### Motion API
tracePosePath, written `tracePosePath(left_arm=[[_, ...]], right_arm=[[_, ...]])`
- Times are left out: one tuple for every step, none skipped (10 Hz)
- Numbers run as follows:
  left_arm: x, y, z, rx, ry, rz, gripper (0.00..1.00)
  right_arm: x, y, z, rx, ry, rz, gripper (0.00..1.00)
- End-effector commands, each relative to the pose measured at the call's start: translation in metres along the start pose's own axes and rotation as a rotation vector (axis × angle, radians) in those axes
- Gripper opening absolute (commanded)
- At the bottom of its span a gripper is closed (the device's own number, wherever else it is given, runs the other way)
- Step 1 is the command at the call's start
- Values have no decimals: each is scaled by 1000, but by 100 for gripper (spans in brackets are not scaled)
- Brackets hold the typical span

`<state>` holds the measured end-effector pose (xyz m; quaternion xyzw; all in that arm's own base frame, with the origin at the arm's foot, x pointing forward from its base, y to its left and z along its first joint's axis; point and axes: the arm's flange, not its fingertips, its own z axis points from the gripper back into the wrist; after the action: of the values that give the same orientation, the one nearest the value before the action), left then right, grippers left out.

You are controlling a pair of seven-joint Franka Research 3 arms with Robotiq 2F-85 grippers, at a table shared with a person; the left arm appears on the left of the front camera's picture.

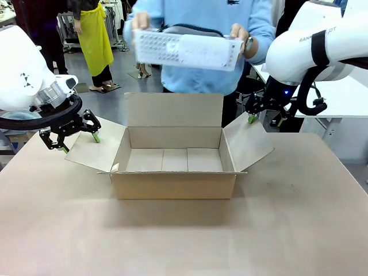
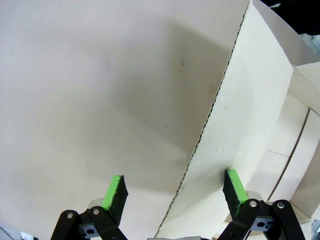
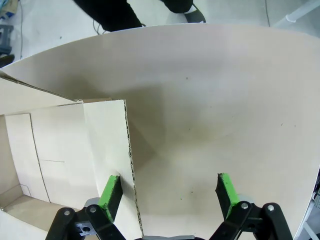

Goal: Pack the gift set into the box.
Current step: Lift both hands away from the flaps of the Package Box.

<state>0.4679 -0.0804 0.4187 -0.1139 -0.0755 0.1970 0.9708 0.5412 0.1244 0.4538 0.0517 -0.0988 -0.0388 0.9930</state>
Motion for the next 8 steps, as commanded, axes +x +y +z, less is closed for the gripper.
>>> tracePosePath(left_arm=[[0,-1,1,15,-16,9,100],[0,-1,1,15,-16,9,100],[0,-1,1,15,-16,9,100],[0,-1,1,15,-16,9,100],[0,-1,1,15,-16,9,100],[0,-1,1,15,-16,9,100],[0,-1,1,15,-16,9,100],[0,-1,1,15,-16,9,100]], right_arm=[[0,4,2,-14,2,-14,100],[0,4,2,-14,2,-14,100],[0,4,2,-14,2,-14,100],[0,4,2,-14,2,-14,100],[0,4,2,-14,2,-14,100],[0,4,2,-14,2,-14,100],[0,4,2,-14,2,-14,100],[0,4,2,-14,2,-14,100]])
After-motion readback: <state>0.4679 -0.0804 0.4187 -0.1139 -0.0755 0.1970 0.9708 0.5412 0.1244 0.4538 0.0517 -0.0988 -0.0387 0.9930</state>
